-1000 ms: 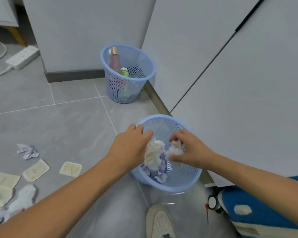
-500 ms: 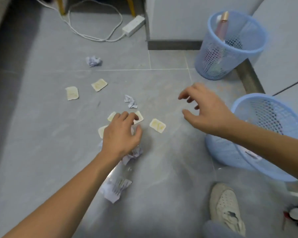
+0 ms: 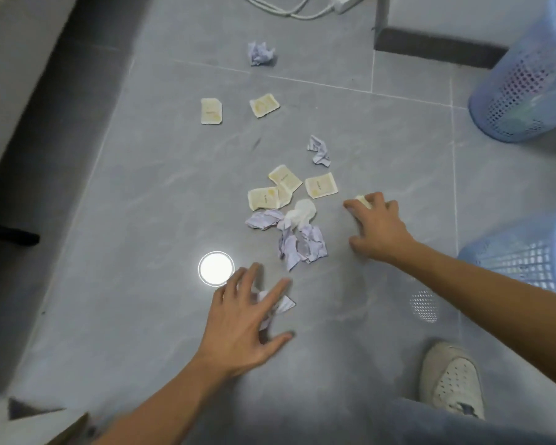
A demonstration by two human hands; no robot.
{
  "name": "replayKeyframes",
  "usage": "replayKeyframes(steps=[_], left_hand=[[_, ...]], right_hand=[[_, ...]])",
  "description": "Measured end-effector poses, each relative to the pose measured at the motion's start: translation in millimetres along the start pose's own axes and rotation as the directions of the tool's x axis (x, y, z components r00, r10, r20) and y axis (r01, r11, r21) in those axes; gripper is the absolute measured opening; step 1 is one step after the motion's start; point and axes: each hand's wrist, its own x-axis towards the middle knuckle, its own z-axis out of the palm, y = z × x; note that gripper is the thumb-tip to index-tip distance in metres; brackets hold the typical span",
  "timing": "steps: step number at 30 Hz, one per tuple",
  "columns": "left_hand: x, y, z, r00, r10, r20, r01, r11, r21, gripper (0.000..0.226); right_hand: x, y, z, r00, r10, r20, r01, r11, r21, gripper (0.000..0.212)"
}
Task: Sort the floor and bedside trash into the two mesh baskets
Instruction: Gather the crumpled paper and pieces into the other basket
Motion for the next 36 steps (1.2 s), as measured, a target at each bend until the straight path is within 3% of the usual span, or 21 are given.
replayKeyframes(steps=[3,6,9,13,16,20,24,29,32,36], left_hand=[[2.8,-0.2,16.3,0.997,0.068,0.023,-0.070,0.996,0.060,0.069],[11.1,-2.8,24.9,0.989,0.138,-0.061,-0.132,0.987,0.095,0.034],[19.0,-9.6,26.4,0.974,0.175,-0.145,-0.171,0.984,0.043,0.013],[34.3,-21.8,9.8,0.953,0.186,-0.240,-0.192,0.981,-0.002,0.006],[57.6,-22.0,-15.7,0.940,0.098,-0.327,-0.117,0.992,-0.038,0.003],[101.1,-16.1,-42.2,0.914,0.005,-0.406,-0.039,0.996,-0.075,0.011],[120.4,-14.7,-38.6,0.949,-0.090,-0.304,0.041,0.986,-0.164,0.053],[114.3,-12.5,-22.2,0.976,-0.170,-0.136,0.135,0.963,-0.233,0.104],[117.0,-15.8,-12.6,0.983,-0.174,-0.065,0.159,0.968,-0.196,0.114],[119.5,-19.6,-11.5,0.985,-0.116,-0.130,0.103,0.990,-0.100,0.080]], right_hand=[[7.3,12.3,9.9,0.983,-0.100,-0.153,0.100,0.995,-0.004,0.043],[7.5,16.6,14.4,0.982,-0.108,-0.155,0.119,0.991,0.060,0.025],[5.1,17.9,13.9,0.986,-0.112,-0.124,0.124,0.988,0.093,0.022],[-6.8,-3.9,1.9,0.899,-0.224,-0.376,0.292,0.947,0.134,0.024],[-14.2,-38.6,-3.2,0.831,-0.367,-0.418,0.451,0.884,0.120,0.030],[-9.5,-73.1,-2.9,0.811,-0.538,-0.230,0.552,0.834,-0.001,0.045],[1.0,-66.6,0.5,0.823,-0.564,-0.070,0.565,0.825,-0.001,0.082],[18.4,-52.8,10.0,0.802,-0.591,0.093,0.598,0.793,-0.114,0.106],[21.3,-50.7,13.1,0.777,-0.627,0.058,0.628,0.766,-0.136,0.100],[20.9,-51.7,22.5,0.760,-0.650,-0.021,0.639,0.753,-0.157,0.063]])
